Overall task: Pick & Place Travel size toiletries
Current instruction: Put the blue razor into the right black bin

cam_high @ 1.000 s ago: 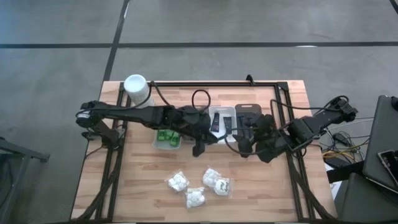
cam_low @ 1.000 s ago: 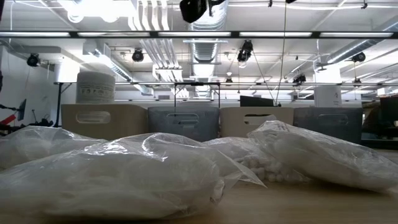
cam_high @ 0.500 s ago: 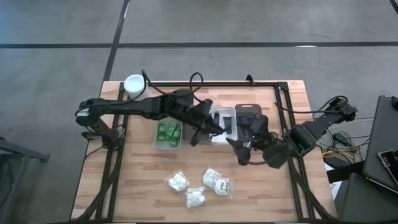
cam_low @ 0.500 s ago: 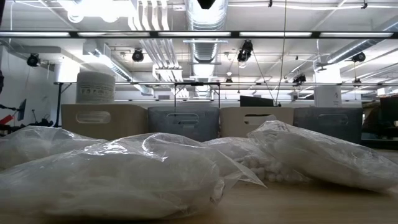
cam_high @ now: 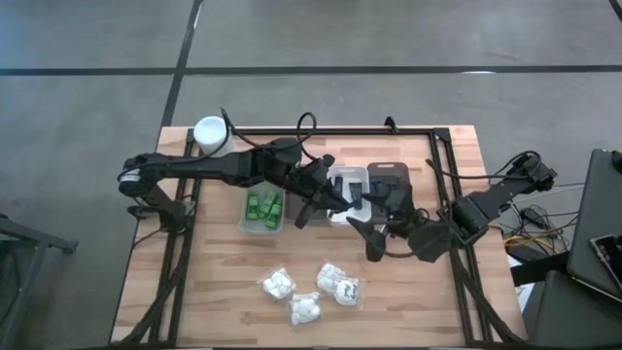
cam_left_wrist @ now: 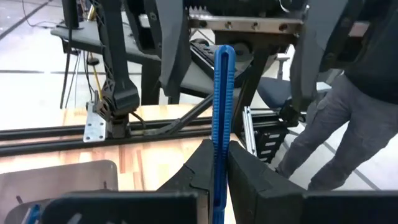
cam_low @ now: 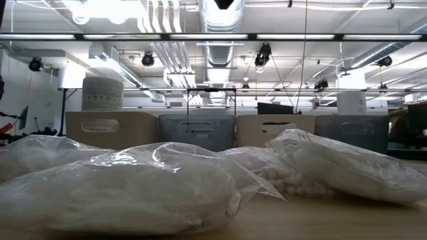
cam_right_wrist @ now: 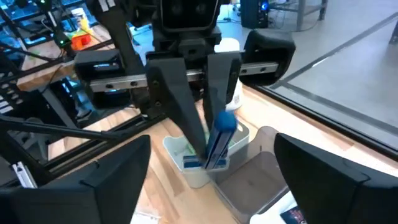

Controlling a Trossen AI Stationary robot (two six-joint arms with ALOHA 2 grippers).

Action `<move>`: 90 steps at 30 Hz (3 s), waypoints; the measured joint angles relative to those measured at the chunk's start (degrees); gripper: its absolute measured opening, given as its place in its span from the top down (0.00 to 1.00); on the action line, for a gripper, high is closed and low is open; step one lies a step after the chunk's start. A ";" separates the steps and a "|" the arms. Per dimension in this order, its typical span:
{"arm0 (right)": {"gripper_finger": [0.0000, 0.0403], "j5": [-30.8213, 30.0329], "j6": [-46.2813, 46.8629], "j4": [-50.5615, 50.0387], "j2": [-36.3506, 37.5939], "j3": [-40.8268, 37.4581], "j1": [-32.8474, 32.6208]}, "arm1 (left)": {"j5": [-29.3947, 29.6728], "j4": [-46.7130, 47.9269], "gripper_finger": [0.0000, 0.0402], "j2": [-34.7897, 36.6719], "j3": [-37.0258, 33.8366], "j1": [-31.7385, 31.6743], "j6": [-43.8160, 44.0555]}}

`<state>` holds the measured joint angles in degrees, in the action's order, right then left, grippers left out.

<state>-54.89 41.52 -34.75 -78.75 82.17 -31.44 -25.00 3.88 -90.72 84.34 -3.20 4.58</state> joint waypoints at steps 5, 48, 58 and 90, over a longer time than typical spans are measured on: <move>0.29 2.23 0.38 -0.02 0.15 0.00 0.89 | -0.03 -1.50 0.93 0.00 -0.81 0.02 0.96; 0.92 1.64 6.70 -7.32 -0.10 0.00 2.08 | 7.61 -1.24 0.51 -0.26 -1.23 1.92 5.01; 0.92 7.66 38.39 -37.71 -0.06 -0.01 4.43 | 25.13 14.94 0.17 1.40 -1.24 1.69 0.21; 0.84 65.74 8.20 -22.11 1.78 -29.80 61.90 | 25.50 33.35 0.15 12.78 -14.54 2.25 4.95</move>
<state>10.84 49.71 -56.86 -76.97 52.37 30.46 0.49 37.22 -77.94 69.80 -0.95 9.53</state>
